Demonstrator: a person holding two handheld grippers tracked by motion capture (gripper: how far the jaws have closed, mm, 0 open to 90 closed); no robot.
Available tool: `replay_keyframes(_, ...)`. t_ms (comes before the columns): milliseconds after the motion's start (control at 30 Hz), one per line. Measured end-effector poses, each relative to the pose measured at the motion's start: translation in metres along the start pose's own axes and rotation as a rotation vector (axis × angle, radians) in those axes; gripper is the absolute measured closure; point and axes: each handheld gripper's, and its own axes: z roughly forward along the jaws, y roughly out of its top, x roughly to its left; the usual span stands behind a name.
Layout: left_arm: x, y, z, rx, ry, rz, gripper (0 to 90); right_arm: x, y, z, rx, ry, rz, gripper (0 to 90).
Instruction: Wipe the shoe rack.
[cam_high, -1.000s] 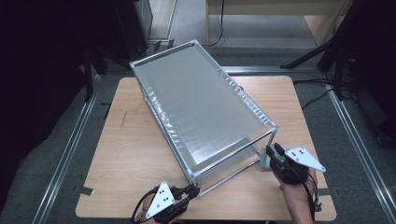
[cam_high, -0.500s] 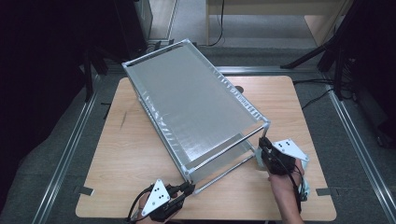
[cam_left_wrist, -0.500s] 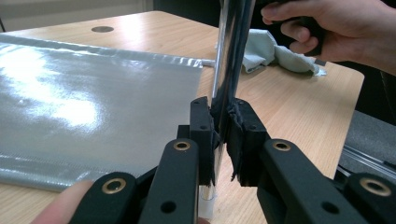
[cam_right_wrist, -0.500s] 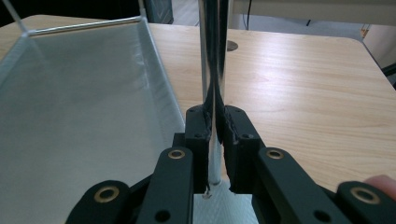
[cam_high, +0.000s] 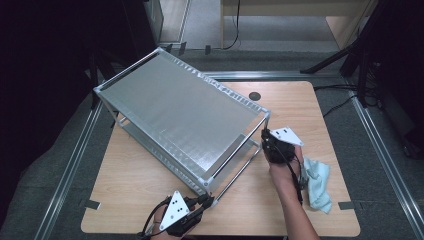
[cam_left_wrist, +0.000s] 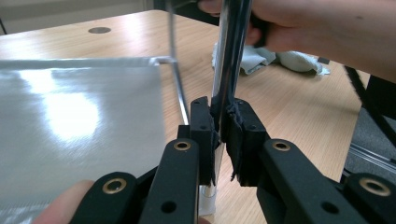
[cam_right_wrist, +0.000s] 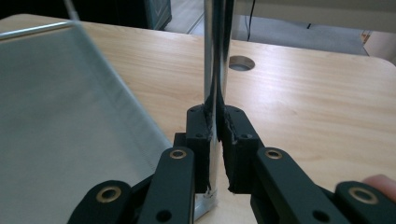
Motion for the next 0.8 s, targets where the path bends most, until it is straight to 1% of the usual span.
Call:
replay_keyframes(33,-0.003,0.002,0.004,0.003,0.001,0.001,81.8,0.001,0.007,0.011,0.014,0.029,-0.009,82.4)
replay_keyframes(67,-0.004,0.003,0.007,0.005,0.0,0.004,81.8,0.001,0.011,0.016,0.02,0.045,-0.012,82.2)
replay_keyframes(100,-0.005,0.004,0.009,0.008,-0.002,0.005,81.8,0.001,0.013,0.02,0.025,0.054,-0.016,82.0)
replay_keyframes(167,-0.006,0.005,0.011,0.011,-0.007,0.009,81.8,0.002,0.015,0.023,0.025,0.055,-0.02,80.9)
replay_keyframes(200,-0.007,0.006,0.013,0.013,-0.014,0.007,81.8,0.003,0.015,0.024,0.02,0.052,-0.016,77.4)
replay_keyframes(233,-0.008,0.007,0.016,0.016,-0.015,0.007,81.8,0.003,0.016,0.024,0.018,0.061,-0.005,72.6)
replay_keyframes(267,-0.009,0.01,0.023,0.017,-0.012,0.012,81.9,0.002,0.015,0.017,0.012,0.084,0.012,69.3)
replay_keyframes(367,-0.011,0.013,0.033,0.015,-0.011,0.006,81.9,-0.002,0.008,0.0,0.002,0.117,0.048,67.3)
replay_keyframes(400,-0.011,0.013,0.033,0.015,-0.011,0.006,81.8,-0.002,0.008,0.0,0.002,0.117,0.048,67.3)
replay_keyframes(433,-0.011,0.014,0.037,0.014,-0.012,0.006,81.8,-0.003,0.004,-0.007,0.002,0.12,0.049,65.4)
replay_keyframes(467,-0.012,0.017,0.045,0.013,-0.009,-0.002,81.8,-0.005,-0.004,-0.022,0.005,0.124,0.04,57.9)
replay_keyframes(500,-0.012,0.017,0.045,0.013,-0.009,-0.002,81.8,-0.005,-0.004,-0.022,0.005,0.124,0.04,57.9)
replay_keyframes(533,-0.012,0.019,0.05,0.014,-0.008,-0.004,81.8,-0.005,-0.008,-0.03,0.003,0.125,0.036,55.9)
replay_keyframes(567,-0.013,0.02,0.054,0.015,-0.005,-0.001,81.8,-0.005,-0.012,-0.039,-0.006,0.116,0.034,54.7)
replay_keyframes(600,-0.013,0.022,0.058,0.015,-0.003,0.0,81.7,-0.006,-0.02,-0.057,-0.018,0.127,0.044,53.2)
replay_keyframes(633,-0.012,0.024,0.064,0.012,-0.002,-0.01,81.4,-0.006,-0.024,-0.065,-0.024,0.137,0.048,52.7)
replay_keyframes(667,-0.012,0.024,0.064,0.012,-0.002,-0.01,80.7,-0.005,-0.027,-0.073,-0.027,0.149,0.045,51.5)
replay_keyframes(700,-0.012,0.024,0.066,0.009,-0.005,-0.02,80.7,-0.005,-0.027,-0.073,-0.027,0.149,0.045,51.5)
replay_keyframes(733,-0.011,0.024,0.067,0.02,-0.024,-0.044,72.8,-0.002,-0.036,-0.087,-0.031,0.167,0.041,49.7)
replay_keyframes(767,-0.01,0.023,0.065,0.027,-0.032,-0.043,66.6,0.0,-0.04,-0.093,-0.033,0.18,0.037,47.9)
replay_keyframes(800,-0.01,0.023,0.065,0.027,-0.032,-0.043,62.2,0.0,-0.04,-0.093,-0.033,0.18,0.037,47.9)
